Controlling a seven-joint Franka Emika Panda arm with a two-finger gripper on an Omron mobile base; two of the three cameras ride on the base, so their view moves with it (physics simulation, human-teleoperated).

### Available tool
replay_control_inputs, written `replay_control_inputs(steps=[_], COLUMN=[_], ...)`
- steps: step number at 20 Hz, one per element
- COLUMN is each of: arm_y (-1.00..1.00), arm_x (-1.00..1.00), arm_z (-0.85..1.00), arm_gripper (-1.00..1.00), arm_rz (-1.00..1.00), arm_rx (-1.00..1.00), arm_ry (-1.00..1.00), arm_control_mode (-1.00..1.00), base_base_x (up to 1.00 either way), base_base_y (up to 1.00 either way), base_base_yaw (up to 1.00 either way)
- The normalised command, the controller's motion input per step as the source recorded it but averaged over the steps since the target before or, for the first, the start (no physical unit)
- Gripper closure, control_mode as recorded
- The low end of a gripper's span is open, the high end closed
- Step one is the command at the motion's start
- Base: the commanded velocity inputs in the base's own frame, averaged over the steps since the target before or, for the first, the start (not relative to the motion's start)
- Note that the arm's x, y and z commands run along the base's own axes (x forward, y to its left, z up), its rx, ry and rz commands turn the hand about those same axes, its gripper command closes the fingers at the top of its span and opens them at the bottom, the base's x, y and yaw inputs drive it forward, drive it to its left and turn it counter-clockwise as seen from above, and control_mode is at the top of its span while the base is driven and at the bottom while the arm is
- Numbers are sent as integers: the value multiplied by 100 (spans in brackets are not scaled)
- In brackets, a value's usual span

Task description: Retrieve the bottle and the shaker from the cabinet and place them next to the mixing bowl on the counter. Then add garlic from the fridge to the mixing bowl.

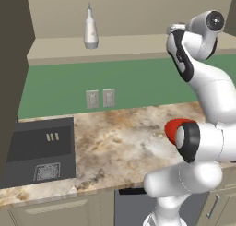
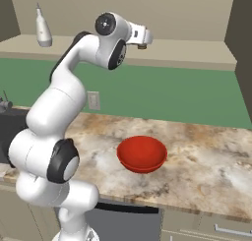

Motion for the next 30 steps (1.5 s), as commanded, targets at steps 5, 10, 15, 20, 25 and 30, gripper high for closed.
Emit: replay_control_inputs(steps=[5,10,15,20,25,30], arm_y=[0,-9,-14,-13,-8,-1], arm_x=[26,22,21,21,16,16], arm_z=[13,6,0,0,0,0], arm_gripper=[-100,-100,-100,-100,-100,-100], arm_rz=[0,0,0,0,0,0], arm_rx=[-1,0,0,0,0,0], arm_ry=[6,5,1,0,0,0], arm_control_mode=[-100,-100,-100,-100,-100,-100], base_base_x=[0,0,0,0,0,0], base_base_y=[0,0,0,0,0,0], base_base_yaw=[0,0,0,0,0,0])
